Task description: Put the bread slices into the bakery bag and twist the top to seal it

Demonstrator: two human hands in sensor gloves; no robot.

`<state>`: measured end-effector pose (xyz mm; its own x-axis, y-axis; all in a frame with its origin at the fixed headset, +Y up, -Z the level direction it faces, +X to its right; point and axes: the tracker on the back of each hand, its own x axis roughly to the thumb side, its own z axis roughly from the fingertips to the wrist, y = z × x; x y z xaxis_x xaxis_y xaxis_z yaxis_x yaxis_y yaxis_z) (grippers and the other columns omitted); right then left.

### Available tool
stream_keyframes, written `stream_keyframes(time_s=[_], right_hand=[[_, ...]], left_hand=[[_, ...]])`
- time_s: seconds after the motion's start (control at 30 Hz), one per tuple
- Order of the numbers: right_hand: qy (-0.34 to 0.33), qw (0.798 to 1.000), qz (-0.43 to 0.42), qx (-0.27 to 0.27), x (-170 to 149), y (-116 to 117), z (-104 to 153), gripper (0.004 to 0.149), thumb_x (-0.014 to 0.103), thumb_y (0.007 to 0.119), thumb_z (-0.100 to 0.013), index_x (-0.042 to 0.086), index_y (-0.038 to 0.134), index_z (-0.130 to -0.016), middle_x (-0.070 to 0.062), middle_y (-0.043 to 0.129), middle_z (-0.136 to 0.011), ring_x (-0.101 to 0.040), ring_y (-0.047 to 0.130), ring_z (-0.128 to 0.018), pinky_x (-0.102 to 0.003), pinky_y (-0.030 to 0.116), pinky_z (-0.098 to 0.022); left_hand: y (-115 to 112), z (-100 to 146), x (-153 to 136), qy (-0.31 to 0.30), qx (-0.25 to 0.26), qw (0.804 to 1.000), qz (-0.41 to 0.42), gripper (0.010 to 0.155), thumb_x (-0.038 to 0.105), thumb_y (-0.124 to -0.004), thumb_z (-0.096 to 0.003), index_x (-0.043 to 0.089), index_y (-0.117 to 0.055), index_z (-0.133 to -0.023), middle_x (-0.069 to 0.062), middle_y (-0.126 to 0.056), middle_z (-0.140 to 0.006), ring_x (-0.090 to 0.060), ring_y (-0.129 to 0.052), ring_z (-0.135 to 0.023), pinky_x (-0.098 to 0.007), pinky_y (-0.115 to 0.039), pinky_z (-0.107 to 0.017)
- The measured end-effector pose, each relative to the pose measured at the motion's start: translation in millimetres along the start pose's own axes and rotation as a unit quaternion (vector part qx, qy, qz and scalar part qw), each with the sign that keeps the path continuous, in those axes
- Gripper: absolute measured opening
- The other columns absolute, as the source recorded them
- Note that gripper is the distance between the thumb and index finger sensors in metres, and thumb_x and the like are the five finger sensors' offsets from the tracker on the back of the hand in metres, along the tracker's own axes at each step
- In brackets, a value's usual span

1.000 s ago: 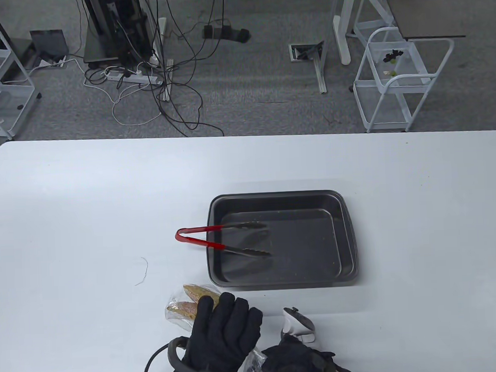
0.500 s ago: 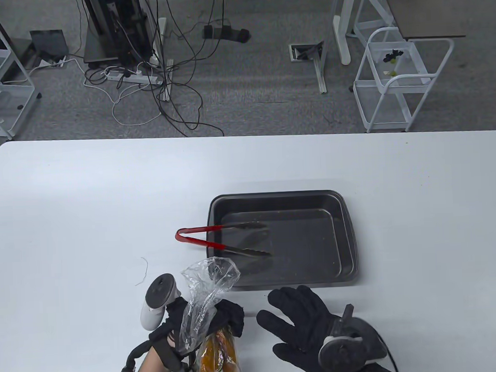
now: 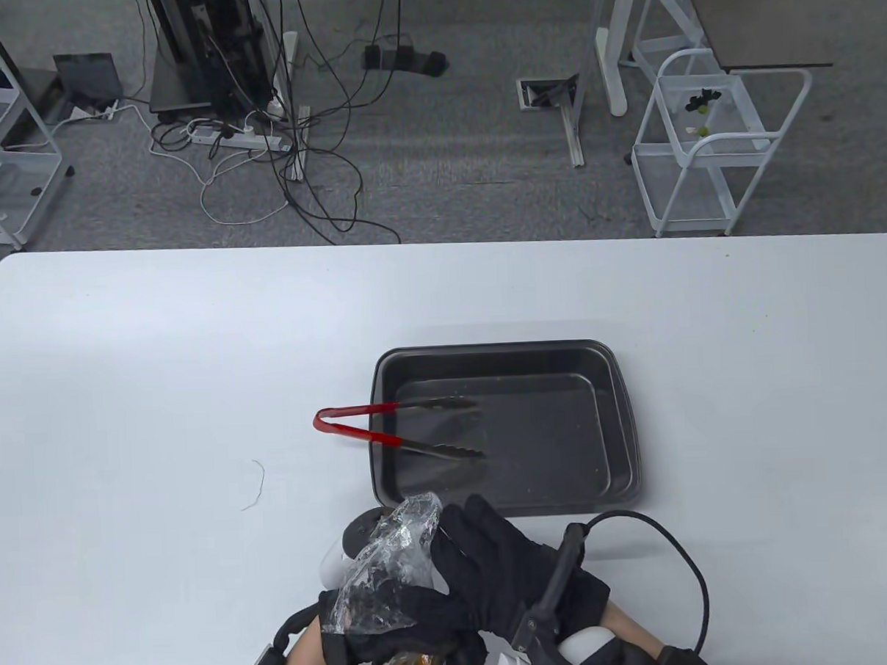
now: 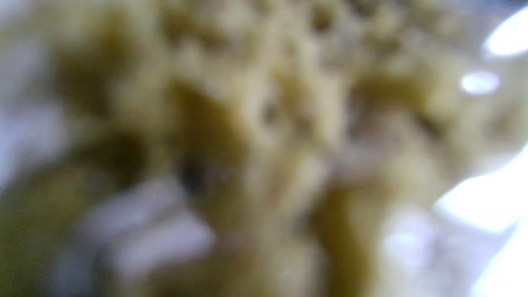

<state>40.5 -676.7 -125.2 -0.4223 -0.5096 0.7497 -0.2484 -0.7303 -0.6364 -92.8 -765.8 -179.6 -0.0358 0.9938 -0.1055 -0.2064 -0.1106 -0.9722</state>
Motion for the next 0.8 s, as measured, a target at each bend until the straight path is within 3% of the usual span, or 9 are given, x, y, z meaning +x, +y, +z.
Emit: stream_keyframes(time_s=[0.17,0.3,0.5,0.57,0.6,0.67,0.73,0.77,0.8], right_hand=[[-0.003,0.999,0.038,-0.031,1,-3,-5,0.054,0.038,0.091,-0.037,0.018,0.080,-0.087,-0.014,0.098,-0.075,-0.044,0.094,-0.070,-0.067,0.060,-0.065],[0.052,0.995,0.084,0.006,-4,-5,-9,0.048,0.041,0.089,-0.038,0.016,0.089,-0.080,-0.018,0.086,-0.089,-0.048,0.081,-0.083,-0.071,0.053,-0.068],[0.077,0.993,0.043,0.084,-6,-3,-6,0.046,0.039,0.088,-0.037,0.006,0.096,-0.067,-0.019,0.083,-0.094,-0.050,0.077,-0.087,-0.073,0.048,-0.070],[0.098,0.988,0.024,0.118,-7,-1,-8,0.045,0.039,0.088,-0.036,0.003,0.098,-0.061,-0.019,0.090,-0.088,-0.049,0.083,-0.082,-0.073,0.050,-0.070],[0.127,0.980,0.001,0.155,-11,1,-8,0.045,0.040,0.087,-0.037,0.003,0.098,-0.060,-0.017,0.092,-0.086,-0.048,0.085,-0.080,-0.073,0.051,-0.070],[0.198,0.956,-0.093,0.194,-21,6,-6,0.046,0.040,0.086,-0.038,0.001,0.098,-0.058,-0.017,0.096,-0.081,-0.047,0.089,-0.075,-0.072,0.052,-0.069],[0.275,0.914,-0.212,0.210,-32,14,-1,0.045,0.038,0.087,-0.039,-0.002,0.099,-0.055,-0.019,0.099,-0.074,-0.048,0.093,-0.067,-0.071,0.054,-0.068],[0.312,0.874,-0.300,0.220,-39,22,5,0.045,0.038,0.087,-0.039,-0.003,0.099,-0.053,-0.019,0.101,-0.071,-0.048,0.094,-0.064,-0.071,0.056,-0.066],[0.334,0.846,-0.349,0.224,-42,27,9,0.045,0.038,0.088,-0.039,-0.003,0.099,-0.052,-0.019,0.102,-0.069,-0.048,0.095,-0.061,-0.070,0.058,-0.065]], left_hand=[[4,5,1,0.005,0.017,1.000,-0.006,0.067,0.063,-0.076,-0.0463,0.014,-0.087,-0.091,-0.007,-0.105,-0.074,-0.032,-0.106,-0.067,-0.068,-0.057,-0.075],[16,20,2,0.001,0.068,0.998,-0.017,0.082,0.070,-0.080,-0.0431,0.012,-0.077,-0.100,-0.012,-0.092,-0.094,-0.042,-0.089,-0.088,-0.072,-0.042,-0.077],[25,42,27,0.105,0.185,0.955,-0.205,0.066,0.057,-0.092,-0.0448,0.022,-0.077,-0.098,-0.008,-0.083,-0.101,-0.042,-0.076,-0.097,-0.073,-0.032,-0.080],[16,44,41,0.139,0.251,0.908,-0.305,0.060,0.054,-0.094,-0.0447,0.025,-0.079,-0.094,-0.006,-0.083,-0.098,-0.040,-0.075,-0.096,-0.072,-0.031,-0.080],[8,45,49,0.144,0.298,0.861,-0.387,0.057,0.055,-0.093,-0.0446,0.026,-0.081,-0.092,-0.005,-0.085,-0.096,-0.038,-0.077,-0.095,-0.072,-0.032,-0.081],[-10,42,61,0.152,0.359,0.766,-0.511,0.054,0.056,-0.093,-0.0437,0.028,-0.083,-0.089,-0.003,-0.088,-0.094,-0.036,-0.080,-0.093,-0.071,-0.034,-0.082],[-32,37,65,0.148,0.412,0.647,-0.624,0.052,0.056,-0.094,-0.0422,0.031,-0.084,-0.087,0.002,-0.089,-0.092,-0.033,-0.082,-0.093,-0.070,-0.034,-0.084],[-43,32,66,0.151,0.423,0.569,-0.689,0.052,0.057,-0.093,-0.0410,0.033,-0.084,-0.086,0.002,-0.090,-0.092,-0.032,-0.084,-0.092,-0.069,-0.036,-0.084],[-49,30,66,0.156,0.425,0.529,-0.718,0.053,0.058,-0.093,-0.0405,0.034,-0.083,-0.087,0.004,-0.089,-0.092,-0.030,-0.084,-0.093,-0.069,-0.036,-0.084]])
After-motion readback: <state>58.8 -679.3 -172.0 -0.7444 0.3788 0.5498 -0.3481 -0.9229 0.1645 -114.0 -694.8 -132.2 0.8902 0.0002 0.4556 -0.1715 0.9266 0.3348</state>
